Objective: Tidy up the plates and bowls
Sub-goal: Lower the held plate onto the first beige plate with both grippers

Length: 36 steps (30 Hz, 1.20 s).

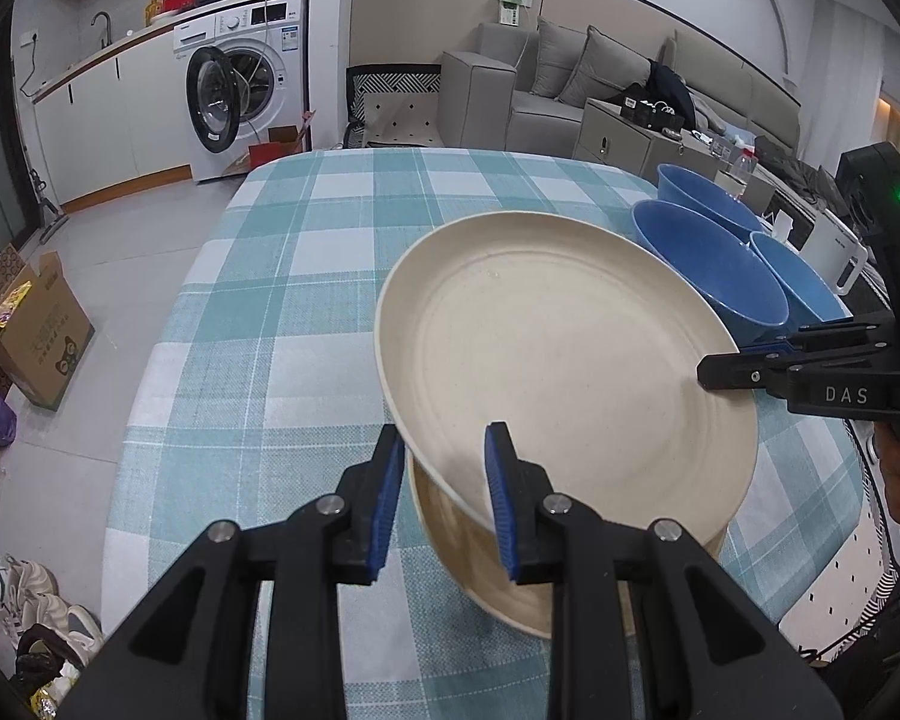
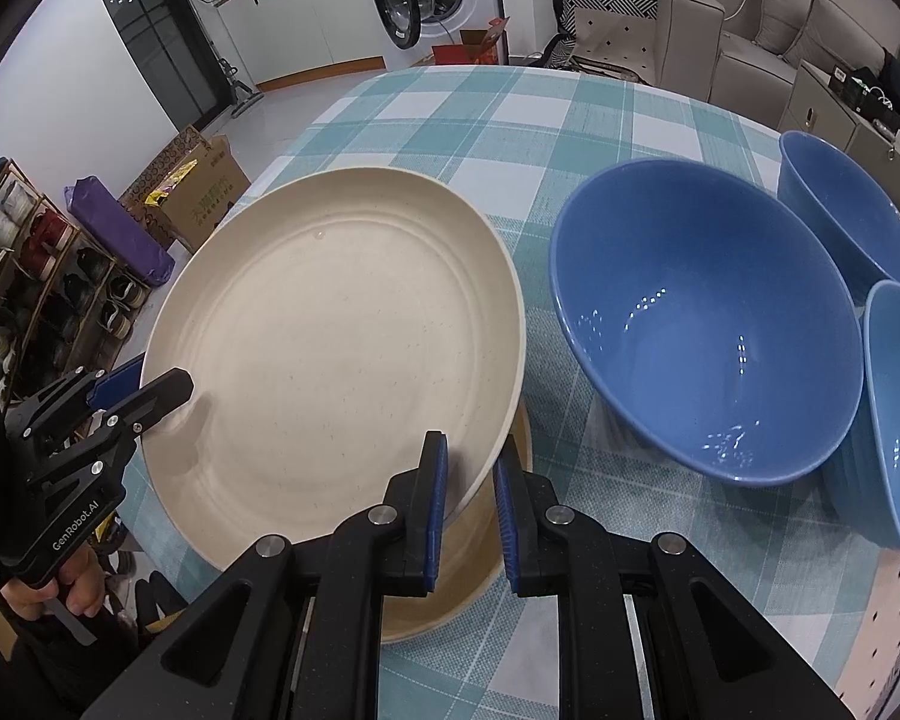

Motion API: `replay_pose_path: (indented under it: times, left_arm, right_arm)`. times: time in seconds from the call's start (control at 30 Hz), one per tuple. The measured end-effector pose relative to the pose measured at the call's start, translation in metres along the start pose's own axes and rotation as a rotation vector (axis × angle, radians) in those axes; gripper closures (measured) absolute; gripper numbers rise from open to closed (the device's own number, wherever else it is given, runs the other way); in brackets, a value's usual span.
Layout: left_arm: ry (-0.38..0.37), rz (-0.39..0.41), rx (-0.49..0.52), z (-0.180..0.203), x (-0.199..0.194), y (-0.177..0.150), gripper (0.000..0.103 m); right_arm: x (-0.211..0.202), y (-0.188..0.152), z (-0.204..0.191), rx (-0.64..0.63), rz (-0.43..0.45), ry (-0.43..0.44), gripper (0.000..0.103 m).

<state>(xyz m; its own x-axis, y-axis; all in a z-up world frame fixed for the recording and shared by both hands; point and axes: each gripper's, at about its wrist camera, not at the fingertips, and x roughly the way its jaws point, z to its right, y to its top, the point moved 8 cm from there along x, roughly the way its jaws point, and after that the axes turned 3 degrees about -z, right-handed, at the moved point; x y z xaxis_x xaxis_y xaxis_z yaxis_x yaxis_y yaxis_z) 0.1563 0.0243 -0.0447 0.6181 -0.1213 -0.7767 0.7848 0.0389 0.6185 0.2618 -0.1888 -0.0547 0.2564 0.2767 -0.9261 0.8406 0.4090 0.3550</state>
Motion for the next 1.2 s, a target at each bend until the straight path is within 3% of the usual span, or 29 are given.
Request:
replay_pose_path:
  times: [1.2]
  left_arm:
    - [0.006, -0.069, 0.046, 0.014, 0.011, -0.028, 0.078]
  right_arm:
    - [0.020, -0.032, 0.003, -0.037, -0.045, -0.058, 0.085]
